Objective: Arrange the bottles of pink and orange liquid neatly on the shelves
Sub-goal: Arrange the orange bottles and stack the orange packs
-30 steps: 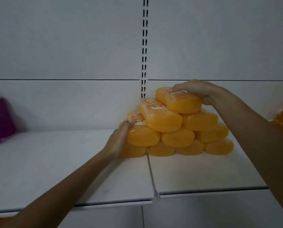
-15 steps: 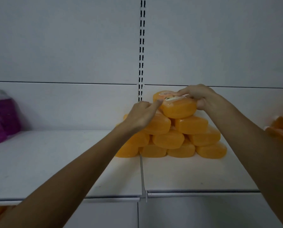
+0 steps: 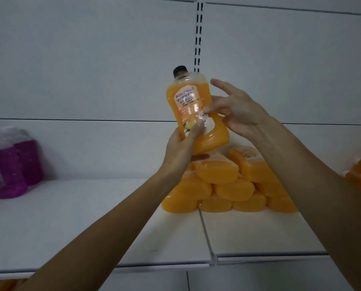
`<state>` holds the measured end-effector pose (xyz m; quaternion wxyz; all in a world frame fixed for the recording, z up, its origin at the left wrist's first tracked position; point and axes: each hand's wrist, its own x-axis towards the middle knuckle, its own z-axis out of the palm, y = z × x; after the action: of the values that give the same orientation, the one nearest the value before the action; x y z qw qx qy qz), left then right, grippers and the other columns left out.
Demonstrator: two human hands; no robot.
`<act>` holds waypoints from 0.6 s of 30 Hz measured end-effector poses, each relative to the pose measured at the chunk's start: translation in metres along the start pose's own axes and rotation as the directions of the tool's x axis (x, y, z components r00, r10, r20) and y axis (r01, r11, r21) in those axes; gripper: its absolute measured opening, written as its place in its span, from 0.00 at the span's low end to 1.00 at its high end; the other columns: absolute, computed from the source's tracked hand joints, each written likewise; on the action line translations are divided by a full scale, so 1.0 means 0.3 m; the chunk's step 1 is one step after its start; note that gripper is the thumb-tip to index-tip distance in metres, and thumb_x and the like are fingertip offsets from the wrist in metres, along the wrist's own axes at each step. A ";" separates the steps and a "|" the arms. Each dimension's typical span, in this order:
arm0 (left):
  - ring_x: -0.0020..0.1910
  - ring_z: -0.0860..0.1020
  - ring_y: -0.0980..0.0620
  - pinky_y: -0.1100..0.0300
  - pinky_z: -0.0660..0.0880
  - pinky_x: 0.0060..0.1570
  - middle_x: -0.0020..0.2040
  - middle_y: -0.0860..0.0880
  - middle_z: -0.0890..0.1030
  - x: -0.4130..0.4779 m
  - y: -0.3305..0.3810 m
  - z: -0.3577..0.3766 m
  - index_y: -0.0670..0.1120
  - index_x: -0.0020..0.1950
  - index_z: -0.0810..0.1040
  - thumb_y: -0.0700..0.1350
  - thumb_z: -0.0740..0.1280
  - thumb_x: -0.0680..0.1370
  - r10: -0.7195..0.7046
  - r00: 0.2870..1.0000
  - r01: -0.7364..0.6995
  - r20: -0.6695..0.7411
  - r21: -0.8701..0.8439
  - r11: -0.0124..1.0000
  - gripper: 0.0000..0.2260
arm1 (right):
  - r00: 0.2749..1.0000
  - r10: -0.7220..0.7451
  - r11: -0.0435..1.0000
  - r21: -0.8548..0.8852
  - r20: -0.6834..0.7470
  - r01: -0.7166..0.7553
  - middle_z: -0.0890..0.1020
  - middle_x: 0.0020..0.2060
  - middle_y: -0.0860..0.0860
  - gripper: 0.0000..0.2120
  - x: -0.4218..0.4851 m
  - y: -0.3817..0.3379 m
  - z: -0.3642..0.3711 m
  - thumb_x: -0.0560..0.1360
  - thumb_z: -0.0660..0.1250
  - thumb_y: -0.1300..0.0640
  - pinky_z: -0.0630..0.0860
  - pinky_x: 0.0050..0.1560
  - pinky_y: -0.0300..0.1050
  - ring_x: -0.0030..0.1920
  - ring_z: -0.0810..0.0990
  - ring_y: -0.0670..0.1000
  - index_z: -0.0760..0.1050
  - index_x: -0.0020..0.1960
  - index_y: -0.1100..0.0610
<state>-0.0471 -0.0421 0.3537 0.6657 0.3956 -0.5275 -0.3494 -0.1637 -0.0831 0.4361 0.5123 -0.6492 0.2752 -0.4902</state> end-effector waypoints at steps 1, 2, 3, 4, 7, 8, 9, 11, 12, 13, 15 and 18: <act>0.50 0.80 0.52 0.61 0.81 0.40 0.56 0.52 0.78 -0.006 0.002 -0.033 0.54 0.63 0.67 0.55 0.61 0.77 0.011 1.000 -0.011 -0.003 0.000 1.000 0.16 | 0.998 -0.032 0.996 -0.077 0.049 0.036 0.77 0.59 0.56 0.41 0.001 0.001 0.038 0.68 0.68 0.73 0.78 0.51 0.48 0.57 0.77 0.55 0.60 0.73 0.48; 0.50 0.80 0.53 0.61 0.81 0.40 0.55 0.52 0.78 -0.014 0.002 -0.072 0.55 0.63 0.66 0.56 0.61 0.77 0.023 1.000 -0.023 -0.015 0.024 0.999 0.16 | 0.994 -0.064 0.983 -0.165 0.089 0.078 0.77 0.60 0.55 0.43 0.001 0.004 0.075 0.68 0.69 0.73 0.79 0.50 0.48 0.57 0.78 0.54 0.57 0.74 0.44; 0.50 0.80 0.54 0.61 0.81 0.41 0.55 0.53 0.78 -0.022 0.001 -0.117 0.55 0.63 0.66 0.56 0.61 0.76 0.039 0.999 -0.037 -0.029 0.068 0.997 0.16 | 0.988 -0.098 0.959 -0.254 0.121 0.126 0.76 0.60 0.54 0.46 0.004 0.009 0.112 0.67 0.70 0.72 0.79 0.48 0.46 0.56 0.79 0.53 0.55 0.74 0.42; 0.50 0.80 0.54 0.61 0.81 0.42 0.56 0.53 0.78 -0.027 -0.003 -0.168 0.55 0.64 0.66 0.56 0.62 0.76 0.054 0.998 -0.049 -0.036 0.125 0.991 0.17 | 0.980 -0.127 0.928 -0.331 0.150 0.171 0.76 0.60 0.53 0.48 0.007 0.017 0.148 0.67 0.71 0.71 0.80 0.47 0.45 0.54 0.80 0.52 0.52 0.75 0.40; 0.53 0.78 0.53 0.63 0.79 0.44 0.58 0.53 0.76 -0.056 -0.033 -0.324 0.52 0.66 0.65 0.54 0.65 0.75 0.069 0.997 -0.057 -0.030 0.310 0.949 0.22 | 0.963 -0.150 0.839 -0.487 0.224 0.244 0.76 0.60 0.53 0.52 0.019 0.066 0.250 0.65 0.76 0.65 0.80 0.47 0.43 0.49 0.82 0.48 0.49 0.75 0.38; 0.52 0.78 0.54 0.65 0.78 0.44 0.58 0.53 0.76 -0.067 -0.051 -0.371 0.50 0.67 0.64 0.53 0.65 0.75 0.059 0.998 -0.046 -0.023 0.361 0.931 0.23 | 0.960 -0.149 0.798 -0.544 0.239 0.260 0.74 0.63 0.53 0.53 0.024 0.089 0.280 0.65 0.77 0.64 0.80 0.47 0.42 0.50 0.81 0.47 0.48 0.75 0.38; 0.51 0.77 0.55 0.67 0.76 0.43 0.57 0.53 0.75 -0.079 -0.073 -0.411 0.49 0.67 0.64 0.52 0.66 0.75 0.036 0.999 -0.026 -0.017 0.392 0.920 0.23 | 0.957 -0.137 0.749 -0.605 0.257 0.270 0.71 0.66 0.53 0.53 0.029 0.112 0.310 0.65 0.77 0.63 0.80 0.47 0.41 0.51 0.80 0.48 0.47 0.75 0.38; 0.50 0.77 0.56 0.69 0.75 0.42 0.57 0.54 0.75 -0.106 -0.125 -0.475 0.49 0.67 0.64 0.51 0.67 0.75 -0.019 1.000 0.021 -0.007 0.434 0.901 0.23 | 0.948 -0.093 0.646 -0.707 0.303 0.289 0.70 0.67 0.53 0.51 0.035 0.163 0.363 0.65 0.78 0.62 0.77 0.45 0.37 0.50 0.78 0.48 0.50 0.75 0.42; 0.49 0.77 0.58 0.70 0.75 0.41 0.56 0.54 0.75 -0.117 -0.152 -0.503 0.49 0.66 0.64 0.51 0.67 0.75 -0.044 0.999 0.042 -0.006 0.459 0.887 0.23 | 0.945 -0.077 0.609 -0.736 0.317 0.297 0.72 0.65 0.53 0.48 0.038 0.191 0.386 0.64 0.78 0.62 0.76 0.43 0.36 0.49 0.77 0.49 0.53 0.74 0.44; 0.48 0.77 0.58 0.70 0.75 0.41 0.56 0.54 0.76 -0.123 -0.179 -0.534 0.50 0.66 0.64 0.52 0.68 0.74 -0.070 0.998 0.065 -0.008 0.478 0.876 0.23 | 0.944 -0.066 0.592 -0.749 0.323 0.298 0.73 0.62 0.53 0.46 0.041 0.222 0.408 0.64 0.78 0.62 0.76 0.42 0.35 0.48 0.77 0.49 0.55 0.73 0.46; 0.50 0.78 0.57 0.64 0.77 0.47 0.58 0.52 0.77 -0.126 -0.215 -0.593 0.51 0.64 0.65 0.55 0.70 0.73 -0.138 0.990 0.132 -0.026 0.502 0.855 0.24 | 0.945 -0.050 0.599 -0.748 0.322 0.286 0.74 0.57 0.53 0.44 0.049 0.286 0.450 0.64 0.78 0.63 0.76 0.39 0.34 0.46 0.77 0.49 0.57 0.71 0.48; 0.57 0.76 0.51 0.48 0.73 0.60 0.62 0.52 0.76 -0.106 -0.235 -0.677 0.54 0.64 0.65 0.67 0.65 0.69 -0.235 0.970 0.198 -0.059 0.753 0.628 0.29 | 0.942 -0.087 0.607 -0.733 0.324 0.308 0.71 0.55 0.49 0.43 0.078 0.362 0.515 0.63 0.78 0.64 0.73 0.38 0.30 0.48 0.75 0.48 0.58 0.70 0.48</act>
<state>0.1418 -0.0131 0.2505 0.3827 0.6881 -0.5880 -0.1851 0.0025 -0.0772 0.3437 0.1567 -0.8895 0.3164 -0.2900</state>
